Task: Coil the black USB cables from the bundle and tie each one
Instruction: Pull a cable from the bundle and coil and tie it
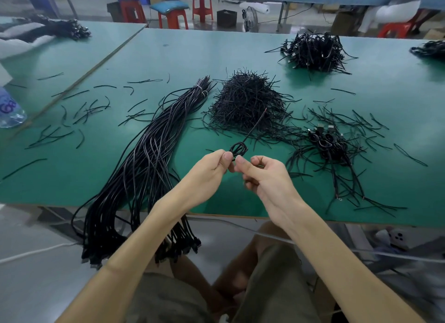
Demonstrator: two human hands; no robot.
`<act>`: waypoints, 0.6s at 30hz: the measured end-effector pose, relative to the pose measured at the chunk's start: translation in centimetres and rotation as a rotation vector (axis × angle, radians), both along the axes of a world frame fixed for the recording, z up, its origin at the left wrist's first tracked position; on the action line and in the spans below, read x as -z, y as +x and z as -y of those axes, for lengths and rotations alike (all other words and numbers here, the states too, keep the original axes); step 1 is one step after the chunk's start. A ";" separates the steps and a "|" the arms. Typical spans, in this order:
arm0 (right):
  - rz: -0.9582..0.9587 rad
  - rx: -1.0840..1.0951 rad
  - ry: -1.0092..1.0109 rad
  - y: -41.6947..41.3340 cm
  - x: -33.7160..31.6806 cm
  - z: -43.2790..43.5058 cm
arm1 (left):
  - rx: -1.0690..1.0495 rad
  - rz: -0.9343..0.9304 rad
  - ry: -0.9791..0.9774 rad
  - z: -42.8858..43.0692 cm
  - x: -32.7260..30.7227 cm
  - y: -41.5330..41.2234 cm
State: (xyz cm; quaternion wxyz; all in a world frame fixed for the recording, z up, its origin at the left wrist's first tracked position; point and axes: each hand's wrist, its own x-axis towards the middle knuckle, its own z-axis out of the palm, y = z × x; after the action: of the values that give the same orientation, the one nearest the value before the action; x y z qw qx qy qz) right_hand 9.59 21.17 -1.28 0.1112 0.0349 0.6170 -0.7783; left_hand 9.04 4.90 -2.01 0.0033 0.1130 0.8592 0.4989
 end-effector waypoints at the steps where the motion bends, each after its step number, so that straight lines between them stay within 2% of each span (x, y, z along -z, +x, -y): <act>1: 0.006 -0.010 -0.006 0.0 0.0 -0.1 | 0.004 0.010 0.026 -0.1 -0.1 0.0; 10: 0.037 -0.067 -0.014 -0.1 0.7 -0.5 | -0.034 0.109 0.172 -0.5 -0.4 0.4; 18: -0.035 -0.170 0.008 -0.2 0.9 -1.0 | 0.026 0.302 0.366 -0.2 -0.9 0.9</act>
State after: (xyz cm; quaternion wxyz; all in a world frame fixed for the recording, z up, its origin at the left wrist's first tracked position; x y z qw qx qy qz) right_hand 9.40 22.20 -2.17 0.1659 -0.0306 0.6226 -0.7642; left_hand 9.96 5.12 -1.07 0.1176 0.0468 0.7428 0.6575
